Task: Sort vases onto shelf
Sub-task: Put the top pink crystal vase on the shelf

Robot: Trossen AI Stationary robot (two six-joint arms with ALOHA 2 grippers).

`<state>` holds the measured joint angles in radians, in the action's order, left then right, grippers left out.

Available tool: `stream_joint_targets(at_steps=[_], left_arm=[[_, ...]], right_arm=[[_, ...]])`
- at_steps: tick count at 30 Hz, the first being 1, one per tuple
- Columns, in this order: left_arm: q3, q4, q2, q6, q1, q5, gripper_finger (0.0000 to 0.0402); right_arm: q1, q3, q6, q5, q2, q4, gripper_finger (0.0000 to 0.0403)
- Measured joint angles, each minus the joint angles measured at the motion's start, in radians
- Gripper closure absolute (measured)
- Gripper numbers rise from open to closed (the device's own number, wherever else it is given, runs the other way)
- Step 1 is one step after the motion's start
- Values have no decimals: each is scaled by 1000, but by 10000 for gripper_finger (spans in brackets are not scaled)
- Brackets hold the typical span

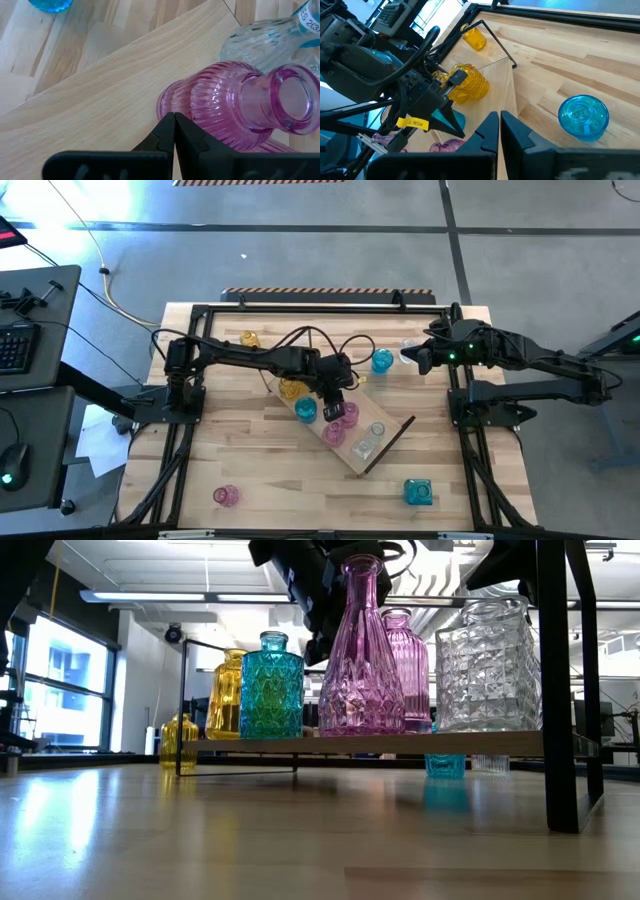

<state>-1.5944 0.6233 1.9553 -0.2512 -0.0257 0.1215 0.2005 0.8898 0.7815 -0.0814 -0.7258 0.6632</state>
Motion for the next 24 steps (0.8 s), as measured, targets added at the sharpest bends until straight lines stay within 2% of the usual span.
stream_joint_targets(at_steps=[4, 7, 12, 19, 24], left_arm=[[0, 0, 0, 0, 0, -8, 401], [-2, 2, 0, 2, -1, -53, 401], [-61, 29, -2, 27, -20, -86, 402], [-209, 159, -14, 86, -57, -159, 401], [-343, 265, -110, 121, -62, -162, 401]], right_arm=[[0, 0, 5, 6, 0, 0, 403], [0, 0, 4, 7, 0, 0, 403], [0, 0, 4, 8, 0, 0, 403], [0, 0, 0, 36, -1, 7, 403], [0, 0, -6, 72, -1, 10, 403]])
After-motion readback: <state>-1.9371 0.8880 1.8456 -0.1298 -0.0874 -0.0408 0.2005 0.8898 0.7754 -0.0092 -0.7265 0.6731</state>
